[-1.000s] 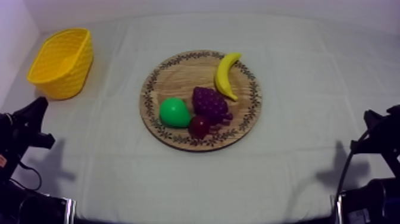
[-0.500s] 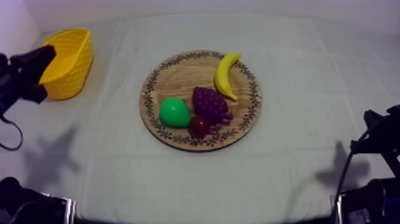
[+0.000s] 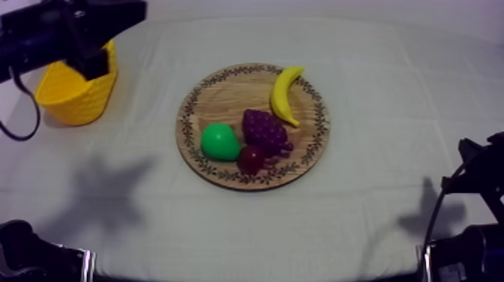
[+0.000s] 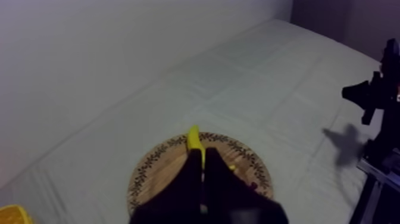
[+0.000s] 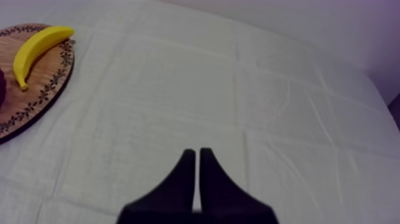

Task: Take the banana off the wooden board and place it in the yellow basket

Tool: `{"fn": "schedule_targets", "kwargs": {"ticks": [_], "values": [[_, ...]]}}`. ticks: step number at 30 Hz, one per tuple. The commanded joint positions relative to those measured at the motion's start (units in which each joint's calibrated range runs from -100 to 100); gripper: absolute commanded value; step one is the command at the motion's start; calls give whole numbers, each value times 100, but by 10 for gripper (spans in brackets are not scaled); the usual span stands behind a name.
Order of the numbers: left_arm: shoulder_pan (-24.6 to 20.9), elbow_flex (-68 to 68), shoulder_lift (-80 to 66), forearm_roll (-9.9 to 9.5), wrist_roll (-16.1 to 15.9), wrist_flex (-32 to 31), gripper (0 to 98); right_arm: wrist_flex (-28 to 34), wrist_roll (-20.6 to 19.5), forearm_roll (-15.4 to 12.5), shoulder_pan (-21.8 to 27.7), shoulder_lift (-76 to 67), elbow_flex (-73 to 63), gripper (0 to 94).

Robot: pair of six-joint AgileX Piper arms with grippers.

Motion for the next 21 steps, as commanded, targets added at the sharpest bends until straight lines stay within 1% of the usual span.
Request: {"fn": "schedule_targets", "kwargs": {"ticks": [1, 4, 8, 11, 14, 18, 21], "values": [[177, -655, 587, 6, 8, 112, 6, -1, -1, 1, 3, -4, -3, 6], [280, -1189, 1133, 33, 29, 303, 6, -1, -1, 1, 3, -4, -3, 6], [443, -2063, 1914, 123, 109, 859, 6, -1, -1, 1, 3, -4, -3, 6], [484, -2708, 2474, 324, 207, 1317, 6, -1, -1, 1, 3, -4, -3, 6], [466, -3149, 2919, 523, 344, 1637, 10, -1, -1, 1, 3, -4, -3, 6], [406, -3519, 3349, 757, 503, 1796, 14, -1, -1, 1, 3, -4, -3, 6], [352, -3757, 3652, 856, 655, 1878, 16, -1, -1, 1, 3, -4, -3, 6]]}}
